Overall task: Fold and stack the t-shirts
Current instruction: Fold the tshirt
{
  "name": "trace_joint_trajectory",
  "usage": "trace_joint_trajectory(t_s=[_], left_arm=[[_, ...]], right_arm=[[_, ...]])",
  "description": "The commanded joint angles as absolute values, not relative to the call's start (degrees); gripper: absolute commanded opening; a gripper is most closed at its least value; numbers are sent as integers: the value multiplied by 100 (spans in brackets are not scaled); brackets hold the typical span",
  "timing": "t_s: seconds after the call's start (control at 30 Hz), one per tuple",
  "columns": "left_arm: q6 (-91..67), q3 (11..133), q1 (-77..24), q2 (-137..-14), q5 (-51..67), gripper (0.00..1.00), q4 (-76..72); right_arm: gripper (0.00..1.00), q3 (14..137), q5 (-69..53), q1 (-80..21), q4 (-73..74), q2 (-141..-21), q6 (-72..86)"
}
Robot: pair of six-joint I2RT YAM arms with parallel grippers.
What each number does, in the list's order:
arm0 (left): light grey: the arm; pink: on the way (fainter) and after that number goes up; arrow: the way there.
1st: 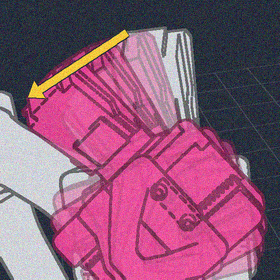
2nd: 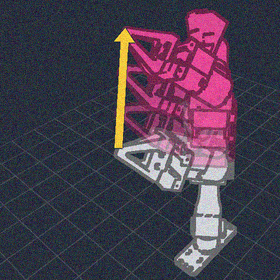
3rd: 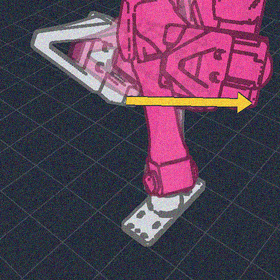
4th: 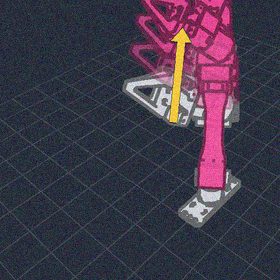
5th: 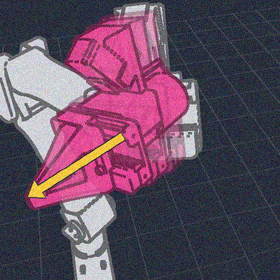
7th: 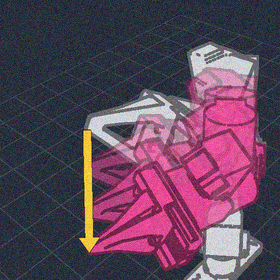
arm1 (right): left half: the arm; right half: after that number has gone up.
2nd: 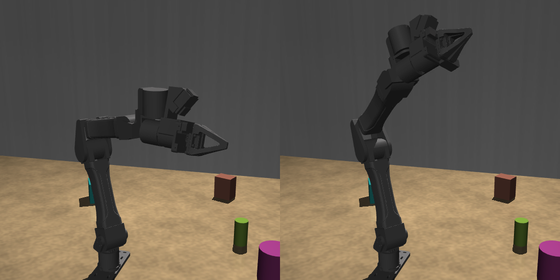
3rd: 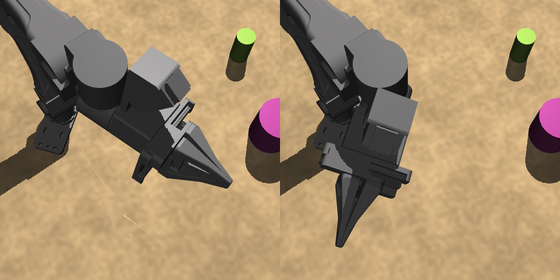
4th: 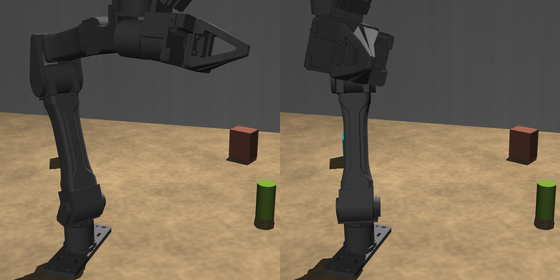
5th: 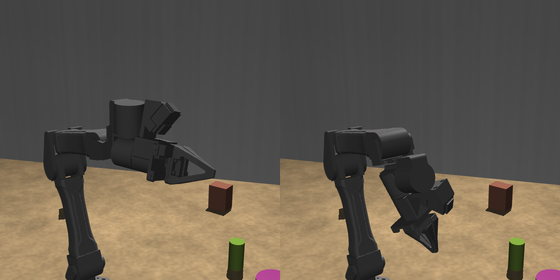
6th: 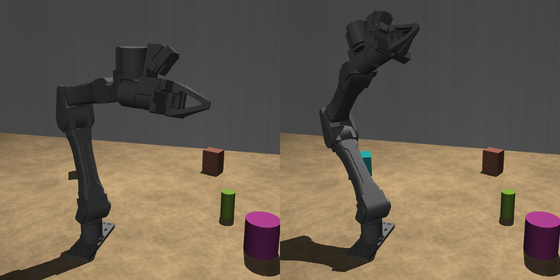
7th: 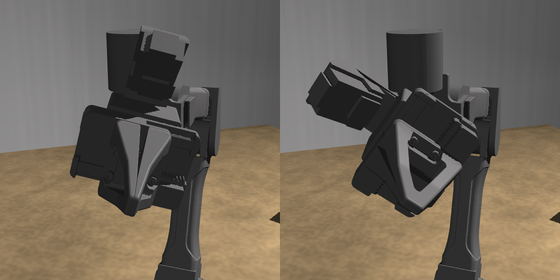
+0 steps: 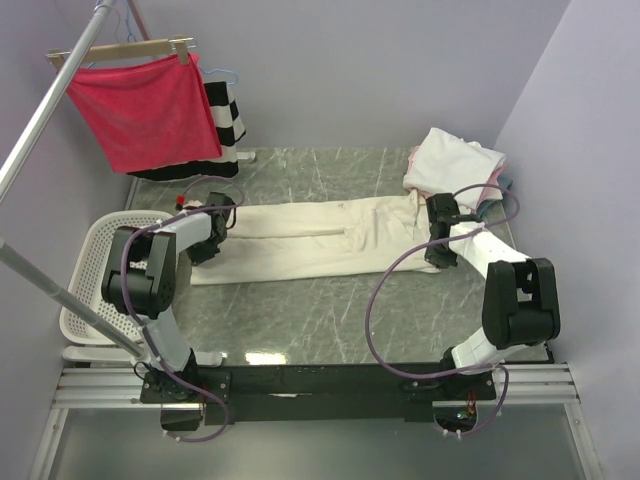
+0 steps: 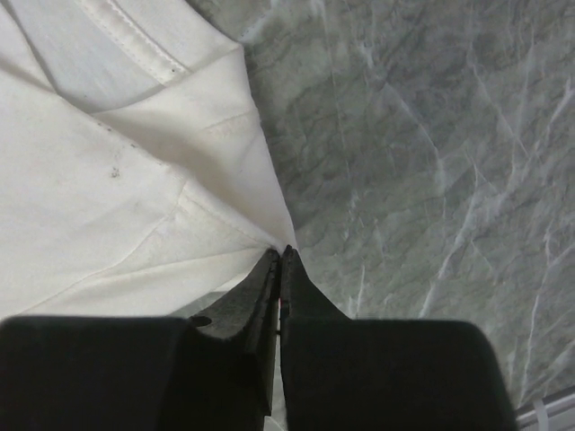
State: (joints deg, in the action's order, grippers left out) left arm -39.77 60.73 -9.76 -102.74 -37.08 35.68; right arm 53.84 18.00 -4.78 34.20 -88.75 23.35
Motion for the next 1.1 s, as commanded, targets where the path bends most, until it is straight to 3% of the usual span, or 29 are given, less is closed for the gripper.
trace_joint_trajectory(t_s=[0.0,0.07,0.1,0.2,0.23,0.37,0.67,0.97,1.07], left_arm=[[-4324,6213,-940,-10477,-4175,6,4025],[-4359,6258,-975,-10372,-4218,19,4095],[-4385,6249,-1063,-10293,-4262,32,4096],[-4254,6258,-1256,-9836,-4080,66,3929],[-4158,6267,-1292,-9591,-3948,69,3859],[-3771,6486,-1327,-9212,-3069,75,3411],[-3445,7426,-1591,-10124,-2039,74,2892],[-3357,7761,-1608,-10916,-2030,73,2953],[-3436,7490,-1608,-10995,-2144,73,3006]], right_arm=[[26,5589,2539,-334,3858,-9000,2460],[44,5634,2601,-360,3920,-8913,2513],[53,5625,2523,-369,3850,-8808,2496],[59,5677,2234,-387,3674,-8063,2505],[60,5704,2024,-395,3596,-7920,2479],[63,5835,811,-413,2841,-7734,2391],[63,6854,-243,-1036,2436,-9306,2338],[63,7462,-211,-1336,2521,-10783,2531],[63,7427,419,-1362,2820,-11074,2540]])
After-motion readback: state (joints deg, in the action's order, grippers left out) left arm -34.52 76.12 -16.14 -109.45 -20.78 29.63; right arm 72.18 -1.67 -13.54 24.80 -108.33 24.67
